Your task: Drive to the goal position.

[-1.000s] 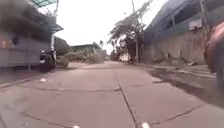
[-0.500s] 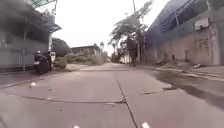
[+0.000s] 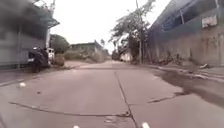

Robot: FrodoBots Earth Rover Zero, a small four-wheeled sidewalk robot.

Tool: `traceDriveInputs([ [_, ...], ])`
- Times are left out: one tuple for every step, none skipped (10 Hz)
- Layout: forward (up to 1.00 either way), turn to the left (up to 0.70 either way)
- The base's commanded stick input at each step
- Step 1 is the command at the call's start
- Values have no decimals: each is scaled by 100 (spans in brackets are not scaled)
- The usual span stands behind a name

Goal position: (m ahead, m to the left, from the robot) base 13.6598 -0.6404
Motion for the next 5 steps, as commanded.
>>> traceDriveInputs([
  [85,1],
  [85,1],
  [85,1],
  [85,1],
  [85,1],
])
